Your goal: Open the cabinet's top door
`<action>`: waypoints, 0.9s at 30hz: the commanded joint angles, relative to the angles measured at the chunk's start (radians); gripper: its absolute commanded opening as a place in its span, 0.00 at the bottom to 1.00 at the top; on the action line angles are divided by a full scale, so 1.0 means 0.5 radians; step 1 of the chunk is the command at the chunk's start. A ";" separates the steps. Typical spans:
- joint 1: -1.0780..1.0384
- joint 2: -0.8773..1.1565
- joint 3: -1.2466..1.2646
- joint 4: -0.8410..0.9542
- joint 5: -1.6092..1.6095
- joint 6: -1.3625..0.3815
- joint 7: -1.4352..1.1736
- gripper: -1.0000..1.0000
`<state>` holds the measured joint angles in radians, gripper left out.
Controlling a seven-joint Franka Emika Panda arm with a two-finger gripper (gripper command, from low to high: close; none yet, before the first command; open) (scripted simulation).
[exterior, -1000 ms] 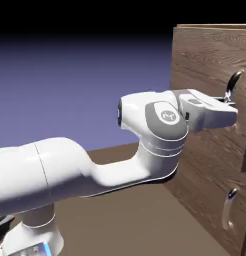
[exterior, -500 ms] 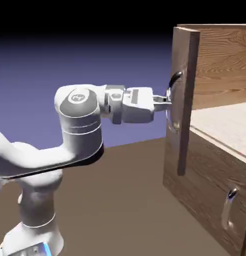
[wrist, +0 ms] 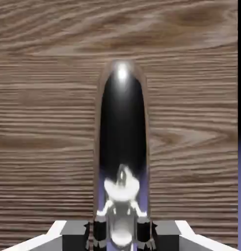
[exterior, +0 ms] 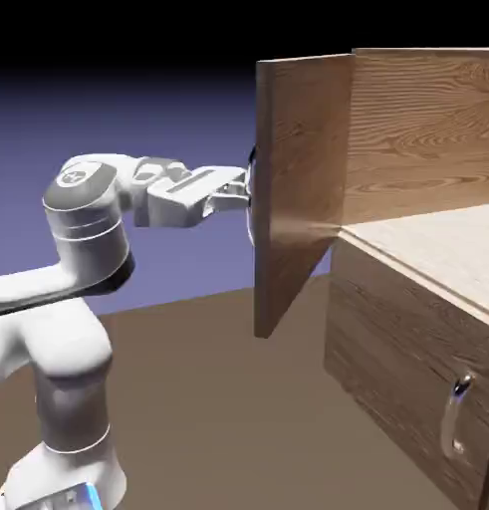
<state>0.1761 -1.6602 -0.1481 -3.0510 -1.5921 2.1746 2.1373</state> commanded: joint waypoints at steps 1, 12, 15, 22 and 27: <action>0.005 -0.015 0.074 -0.007 0.064 -0.040 -0.003 0.00; -0.113 -0.092 0.799 -0.006 0.809 -0.234 -0.076 0.00; -0.331 -0.161 0.880 -0.023 0.984 -0.044 -0.166 0.00; -0.426 -0.202 1.350 0.075 1.465 -0.221 -0.248 0.00; -0.441 -0.105 1.713 0.269 1.747 -0.554 -0.220 0.00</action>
<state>-0.0446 -1.7123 0.7083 -2.9185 -0.7160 1.8993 2.0271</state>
